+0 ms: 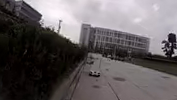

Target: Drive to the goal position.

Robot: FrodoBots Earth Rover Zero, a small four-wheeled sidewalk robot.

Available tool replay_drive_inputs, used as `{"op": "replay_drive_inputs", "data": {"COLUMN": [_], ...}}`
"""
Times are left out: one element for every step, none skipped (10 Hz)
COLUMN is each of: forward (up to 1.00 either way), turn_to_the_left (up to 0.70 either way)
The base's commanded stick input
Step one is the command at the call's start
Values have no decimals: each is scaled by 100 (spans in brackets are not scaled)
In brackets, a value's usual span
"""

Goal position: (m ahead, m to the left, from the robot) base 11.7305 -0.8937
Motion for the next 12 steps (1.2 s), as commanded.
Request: {"op": "replay_drive_inputs", "data": {"forward": [-54,-70,-70,-28,2,5,6,6,6,5,5,4], "turn_to_the_left": [0,0,0,0,0,0,0,0,0,0,0,0]}}
